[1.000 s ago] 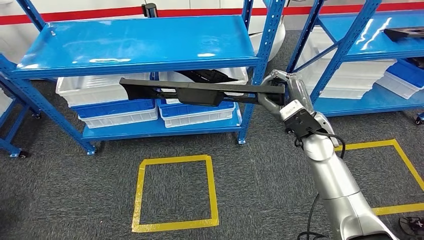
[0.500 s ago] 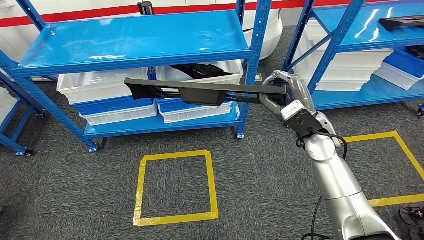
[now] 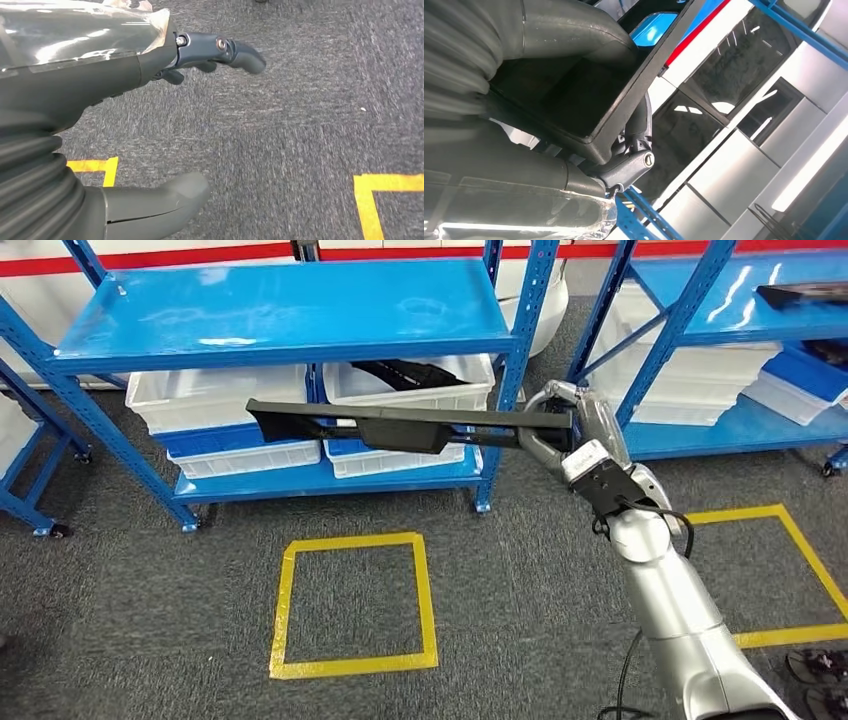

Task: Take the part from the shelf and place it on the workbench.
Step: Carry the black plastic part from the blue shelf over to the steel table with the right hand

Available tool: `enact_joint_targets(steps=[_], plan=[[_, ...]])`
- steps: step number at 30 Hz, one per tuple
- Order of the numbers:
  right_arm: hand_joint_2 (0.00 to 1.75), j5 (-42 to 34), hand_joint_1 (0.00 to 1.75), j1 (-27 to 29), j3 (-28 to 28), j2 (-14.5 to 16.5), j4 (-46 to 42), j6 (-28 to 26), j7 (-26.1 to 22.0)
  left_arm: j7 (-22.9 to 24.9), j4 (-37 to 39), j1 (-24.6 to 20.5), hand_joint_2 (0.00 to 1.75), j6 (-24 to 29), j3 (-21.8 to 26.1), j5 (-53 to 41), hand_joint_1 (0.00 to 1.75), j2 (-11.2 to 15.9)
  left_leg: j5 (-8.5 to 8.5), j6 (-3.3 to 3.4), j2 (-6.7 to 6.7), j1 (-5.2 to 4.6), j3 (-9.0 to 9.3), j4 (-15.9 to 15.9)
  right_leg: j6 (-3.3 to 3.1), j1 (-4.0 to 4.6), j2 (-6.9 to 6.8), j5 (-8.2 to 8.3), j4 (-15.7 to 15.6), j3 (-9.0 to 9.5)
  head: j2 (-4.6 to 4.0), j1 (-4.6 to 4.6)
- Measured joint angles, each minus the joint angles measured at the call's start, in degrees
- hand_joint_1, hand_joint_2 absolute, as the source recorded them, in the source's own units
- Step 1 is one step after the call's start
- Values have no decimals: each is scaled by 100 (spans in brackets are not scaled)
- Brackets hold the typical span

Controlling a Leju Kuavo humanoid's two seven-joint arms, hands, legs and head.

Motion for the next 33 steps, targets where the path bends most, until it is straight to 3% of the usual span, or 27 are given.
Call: enact_joint_targets(steps=[2, 3, 4, 5, 6, 8, 9, 12, 14, 16, 18, 19, 20, 23, 24, 27, 29, 30, 33], plan=[[175, -3, 175, 10, -2, -3, 3, -1, -1, -1, 0, 1, 175, -2, 1, -1, 0, -2, 66, 24, 5, -19, -91, -5, -35, -6, 3, -387, 790, -301, 0, 22], [175, -4, 175, 19, -2, -3, 7, 0, -1, -1, 0, 3, 175, -4, 1, -1, 0, -2, 97, 23, 7, -25, -138, 0, -22, -7, 3, -494, 1043, -374, 0, 25], [175, -4, 175, 27, -2, -5, 9, 1, -1, -1, 0, 4, 175, -8, 1, -1, 0, -3, 126, 17, 8, -30, -183, 8, 10, -7, 3, -515, 1079, -334, 0, 26], [175, -4, 175, 29, -3, -8, 11, 1, -1, -1, 0, 4, 175, -12, 1, -2, 0, -4, 151, 7, 8, -31, -221, 19, 53, -7, 2, -446, 858, -163, 0, 27], [175, -5, 175, 26, -5, -13, 12, 1, -1, -1, 0, 4, 175, -14, 1, -4, 0, -5, 170, -8, 7, -32, -252, 37, 93, -8, -1, -321, 430, 115, 1, 30], [175, -10, 175, 17, -13, -25, 10, 1, -1, -1, 0, 3, 175, -16, 0, -13, 0, -5, 201, -50, 4, -48, -304, 83, 89, 14, -5, -131, -361, 584, 1, 34], [175, -12, 175, 12, -17, -33, 10, 1, -1, -1, 0, 2, 175, -16, 0, -18, 0, -3, 218, -75, 3, -59, -327, 103, 58, 32, -3, -82, -559, 691, 1, 39], [175, -15, 175, 17, -21, -54, 10, 2, -1, 1, 0, 7, 175, -16, -1, -37, 0, 4, 273, -141, 1, -69, -380, 126, -60, 37, 5, -5, -593, 673, 1, 41], [175, -15, 175, 20, -21, -55, 10, 3, -1, 3, 0, 10, 175, -17, -1, -47, 0, 11, 102, -205, -15, -42, -484, 309, -148, -17, -2, 66, -600, 633, 1, 31], [175, -16, 175, 21, -21, -55, 10, 3, -1, 5, 0, 11, 175, -19, -2, -55, 0, 14, -347, -285, -26, -6, -743, 940, -206, -37, -8, 132, -601, 564, 1, 14], [175, -17, 175, 37, -21, -55, 10, 3, -1, 6, 0, 14, 175, -25, -2, -56, 0, 15, -711, -333, -25, 20, -1004, 1674, -212, -34, -9, 186, -594, 489, 1, 5], [175, -17, 175, 49, -21, -55, 10, 3, -1, 6, 0, 16, 175, -28, -2, -55, 0, 15, -741, -340, -25, 29, -1012, 1803, -203, -32, -8, 210, -591, 456, 1, 5], [175, -17, 175, 59, -20, -55, 10, 3, -1, 6, 0, 17, 175, -31, -1, -54, 0, 16, -667, -336, -24, 35, -898, 1689, -189, -32, -6, 230, -589, 430, 1, 5], [175, -17, 175, 57, -20, -54, 10, 1, -2, 2, 0, 8, 175, -33, 1, -44, 0, 28, -275, -255, -44, 27, -142, 529, -130, -15, 3, 275, -584, 397, 1, 6], [175, -17, 175, 46, -20, -55, 10, -1, -3, -4, 0, 5, 175, -33, 1, -40, 0, 34, -216, -224, -52, 12, 10, 272, -105, -3, 3, 290, -581, 388, 0, 11], [175, -10, 175, 14, -20, -55, 10, -5, 1, -25, 0, 9, 175, -34, 3, -22, 0, 40, -150, -133, -51, -27, 44, 132, -7, 19, 0, 344, -590, 352, 0, 23], [175, -4, 175, -9, -20, -64, 10, -8, 10, -32, 0, 8, 175, -34, 5, -12, 0, 38, -56, -42, -30, -21, 25, 61, 24, 21, 0, 240, -452, 257, 0, 30], [175, -2, 175, -25, -21, -70, 10, -10, 19, -34, 0, 6, 175, -35, 5, -11, 0, 37, -7, 2, -20, -16, 3, 27, 10, 22, 0, 91, -219, 148, 0, 41], [175, 10, 175, -44, -21, -77, 10, -15, 60, -36, 0, 6, 175, -35, 5, -11, 0, 39, 97, 57, -11, -40, -134, 25, -25, -1, -1, -473, 935, -306, 0, 61]])
